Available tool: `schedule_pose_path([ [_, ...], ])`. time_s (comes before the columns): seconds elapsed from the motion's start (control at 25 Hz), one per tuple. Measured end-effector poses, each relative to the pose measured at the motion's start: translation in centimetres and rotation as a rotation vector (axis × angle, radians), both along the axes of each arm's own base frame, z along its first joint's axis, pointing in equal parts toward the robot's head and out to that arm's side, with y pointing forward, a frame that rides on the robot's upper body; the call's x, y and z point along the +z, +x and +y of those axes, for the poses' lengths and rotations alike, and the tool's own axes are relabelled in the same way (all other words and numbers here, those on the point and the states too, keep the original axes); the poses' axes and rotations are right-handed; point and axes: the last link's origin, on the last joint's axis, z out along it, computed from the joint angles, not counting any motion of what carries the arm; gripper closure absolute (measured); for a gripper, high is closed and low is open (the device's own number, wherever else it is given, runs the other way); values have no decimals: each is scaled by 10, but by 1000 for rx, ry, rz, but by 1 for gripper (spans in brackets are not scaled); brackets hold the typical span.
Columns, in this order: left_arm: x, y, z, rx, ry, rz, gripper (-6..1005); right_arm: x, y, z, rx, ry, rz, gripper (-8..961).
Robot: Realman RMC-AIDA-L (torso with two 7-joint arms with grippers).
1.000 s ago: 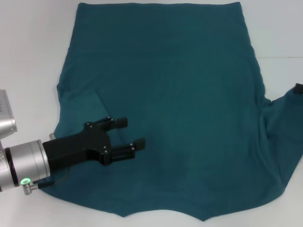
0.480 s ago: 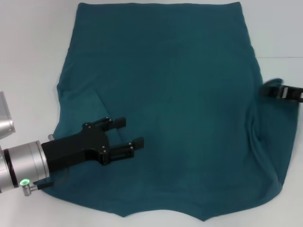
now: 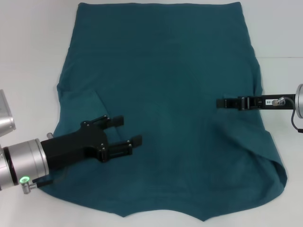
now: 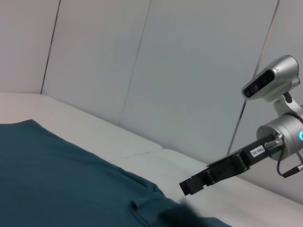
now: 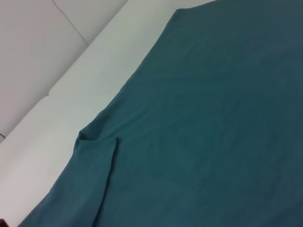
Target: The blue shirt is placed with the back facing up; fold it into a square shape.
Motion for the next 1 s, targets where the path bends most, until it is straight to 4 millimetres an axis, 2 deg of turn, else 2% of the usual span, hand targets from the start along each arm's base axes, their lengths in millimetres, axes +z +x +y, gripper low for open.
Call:
schedule_pose_path([
  [0.12,0,-1,0,4,2,3,140,5,5,-1,-32,7,4,760],
  [0.32,-1,-1,0,7,1,2,140,16,20,-5,-84,19,-4,515],
  [0.44,-1,-1,-1,9,-2,0,140,21,28,-9,-108,17,-4,264],
  [0.76,-4,0,-1,12,-11,-8,139,28,35,-22,-112,-42,14,254],
  [1.0,-4,0,-1,12,-13,-10,139,30,39,-24,-124,-37,12,256],
])
